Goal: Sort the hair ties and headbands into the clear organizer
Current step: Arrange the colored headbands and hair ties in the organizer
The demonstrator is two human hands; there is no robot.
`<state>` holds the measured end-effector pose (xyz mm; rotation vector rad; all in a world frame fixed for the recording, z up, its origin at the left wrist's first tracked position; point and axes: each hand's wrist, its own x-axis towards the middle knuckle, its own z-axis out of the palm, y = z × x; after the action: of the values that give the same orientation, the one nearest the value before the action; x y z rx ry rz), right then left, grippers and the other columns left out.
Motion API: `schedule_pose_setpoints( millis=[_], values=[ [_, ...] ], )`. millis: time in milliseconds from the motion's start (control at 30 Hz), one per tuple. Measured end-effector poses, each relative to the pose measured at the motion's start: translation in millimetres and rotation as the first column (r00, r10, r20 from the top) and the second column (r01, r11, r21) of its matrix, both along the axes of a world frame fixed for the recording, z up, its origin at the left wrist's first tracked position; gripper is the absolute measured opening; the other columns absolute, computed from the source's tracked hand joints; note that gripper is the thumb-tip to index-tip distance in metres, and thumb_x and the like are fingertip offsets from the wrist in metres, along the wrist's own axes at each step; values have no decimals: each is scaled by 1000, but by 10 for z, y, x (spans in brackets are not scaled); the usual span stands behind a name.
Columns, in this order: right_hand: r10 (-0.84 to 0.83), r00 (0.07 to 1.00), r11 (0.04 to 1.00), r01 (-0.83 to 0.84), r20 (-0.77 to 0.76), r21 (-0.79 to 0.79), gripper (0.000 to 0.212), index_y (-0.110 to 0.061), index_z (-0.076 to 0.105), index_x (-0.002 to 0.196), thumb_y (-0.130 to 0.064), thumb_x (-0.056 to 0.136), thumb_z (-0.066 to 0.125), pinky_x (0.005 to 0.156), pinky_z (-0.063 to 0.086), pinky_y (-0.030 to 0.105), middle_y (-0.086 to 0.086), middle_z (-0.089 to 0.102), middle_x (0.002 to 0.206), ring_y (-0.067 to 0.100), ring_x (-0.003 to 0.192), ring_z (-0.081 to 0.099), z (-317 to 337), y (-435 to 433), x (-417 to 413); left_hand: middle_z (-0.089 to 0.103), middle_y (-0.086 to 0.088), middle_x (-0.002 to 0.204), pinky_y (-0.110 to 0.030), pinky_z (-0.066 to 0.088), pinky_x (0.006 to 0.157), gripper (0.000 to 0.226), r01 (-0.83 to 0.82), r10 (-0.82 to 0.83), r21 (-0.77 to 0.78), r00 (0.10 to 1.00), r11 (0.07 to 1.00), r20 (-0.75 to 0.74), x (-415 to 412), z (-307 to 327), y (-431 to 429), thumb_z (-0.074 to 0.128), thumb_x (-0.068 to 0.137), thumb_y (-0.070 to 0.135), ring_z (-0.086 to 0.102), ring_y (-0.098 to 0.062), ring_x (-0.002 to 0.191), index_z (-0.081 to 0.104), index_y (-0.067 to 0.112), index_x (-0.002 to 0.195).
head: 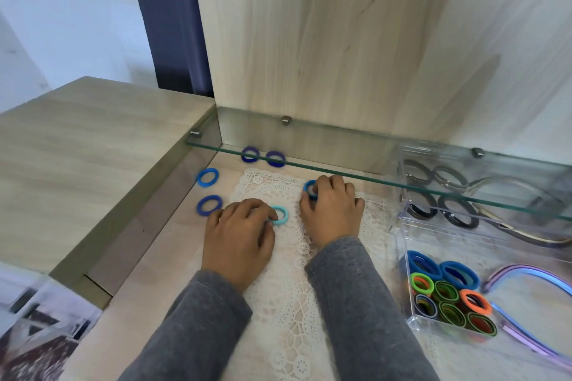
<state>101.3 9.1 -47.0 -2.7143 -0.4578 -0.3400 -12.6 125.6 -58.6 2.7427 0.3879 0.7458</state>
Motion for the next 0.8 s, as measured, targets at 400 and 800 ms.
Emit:
schedule_pose_setpoints(
  millis=[400,800],
  values=[
    [174,985,976,-174,14,131,19,-28,64,108,-24,93,52,84,32,35,-5,55,107,17,101,44,-11,-117,-111,59,-7,112,-37,44,74,24,-350,377,-283,925,893,46,-103,-9,401,57,83,10,52,-31,100,67,15,104],
    [459,879,879,-470,126,77,13,-29,67,97,-27,89,57,76,28,33,-12,58,96,13,91,47,-39,-119,-340,62,-11,102,-40,43,84,15,-360,393,-304,918,882,54,-98,-135,478,60,83,10,55,-33,95,70,11,95]
  ],
)
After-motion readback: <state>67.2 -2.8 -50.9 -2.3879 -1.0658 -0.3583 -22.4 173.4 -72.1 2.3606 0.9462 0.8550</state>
